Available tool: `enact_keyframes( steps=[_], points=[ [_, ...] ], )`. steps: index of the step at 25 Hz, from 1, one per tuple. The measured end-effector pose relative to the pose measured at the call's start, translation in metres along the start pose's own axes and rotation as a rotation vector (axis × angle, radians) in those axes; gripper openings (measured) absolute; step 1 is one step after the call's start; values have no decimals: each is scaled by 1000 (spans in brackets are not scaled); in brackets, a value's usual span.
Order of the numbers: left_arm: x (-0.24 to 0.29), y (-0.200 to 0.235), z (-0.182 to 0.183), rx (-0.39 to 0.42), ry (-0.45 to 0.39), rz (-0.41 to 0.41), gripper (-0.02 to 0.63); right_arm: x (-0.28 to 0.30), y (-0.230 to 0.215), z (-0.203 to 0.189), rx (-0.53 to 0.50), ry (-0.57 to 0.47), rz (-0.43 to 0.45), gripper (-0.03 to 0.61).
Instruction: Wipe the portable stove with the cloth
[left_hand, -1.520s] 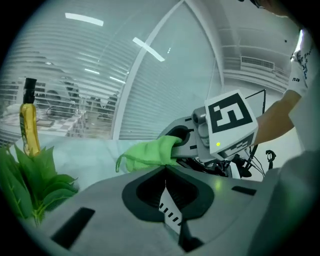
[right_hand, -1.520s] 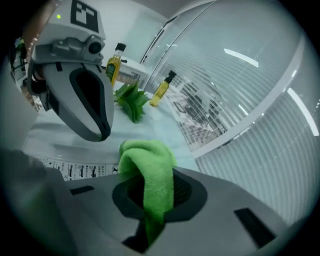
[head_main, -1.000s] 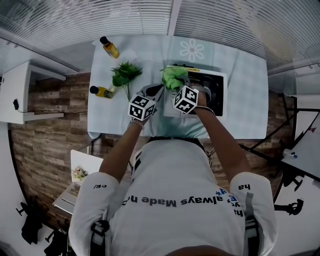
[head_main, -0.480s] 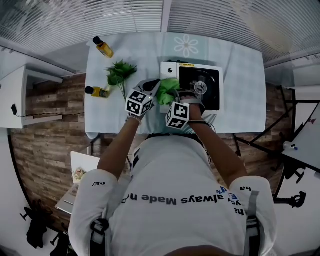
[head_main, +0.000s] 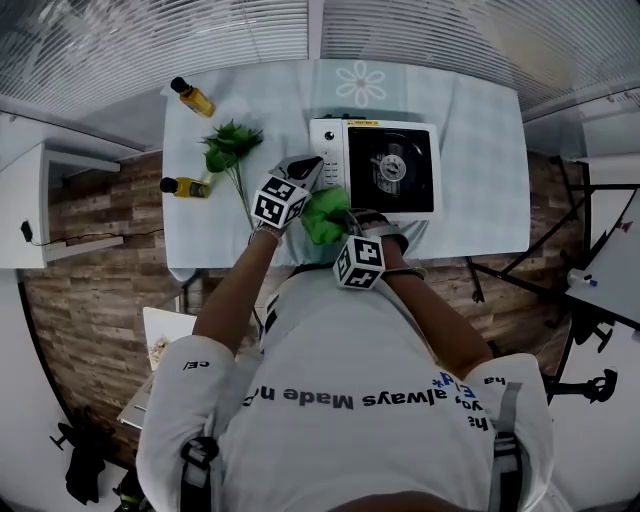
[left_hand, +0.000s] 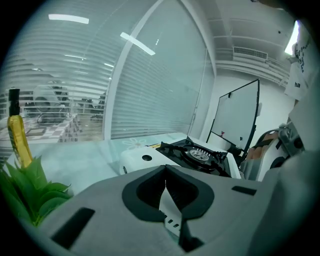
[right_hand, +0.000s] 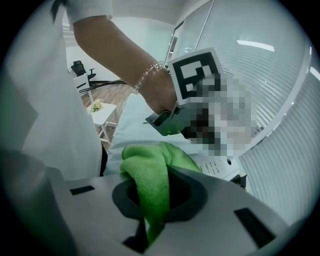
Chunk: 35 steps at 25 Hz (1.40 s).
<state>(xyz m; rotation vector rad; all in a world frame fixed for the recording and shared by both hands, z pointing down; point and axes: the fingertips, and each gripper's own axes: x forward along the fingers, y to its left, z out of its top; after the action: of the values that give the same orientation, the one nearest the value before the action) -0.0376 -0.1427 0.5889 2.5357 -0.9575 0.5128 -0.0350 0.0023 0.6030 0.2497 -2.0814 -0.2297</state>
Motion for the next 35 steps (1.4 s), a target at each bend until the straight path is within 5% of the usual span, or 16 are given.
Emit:
enact_keyframes(
  steps=[7,22,35],
  points=[
    [9,-11,-12,13,52,-1,12,-23,9,-40,8,12,54,23],
    [8,-16,-18,38,69,39,12,-59,-29,-127,221,60,129,23],
    [9,-15,-20,74,116,68,12,-93,-45,-200,322,111,122,23]
  ],
)
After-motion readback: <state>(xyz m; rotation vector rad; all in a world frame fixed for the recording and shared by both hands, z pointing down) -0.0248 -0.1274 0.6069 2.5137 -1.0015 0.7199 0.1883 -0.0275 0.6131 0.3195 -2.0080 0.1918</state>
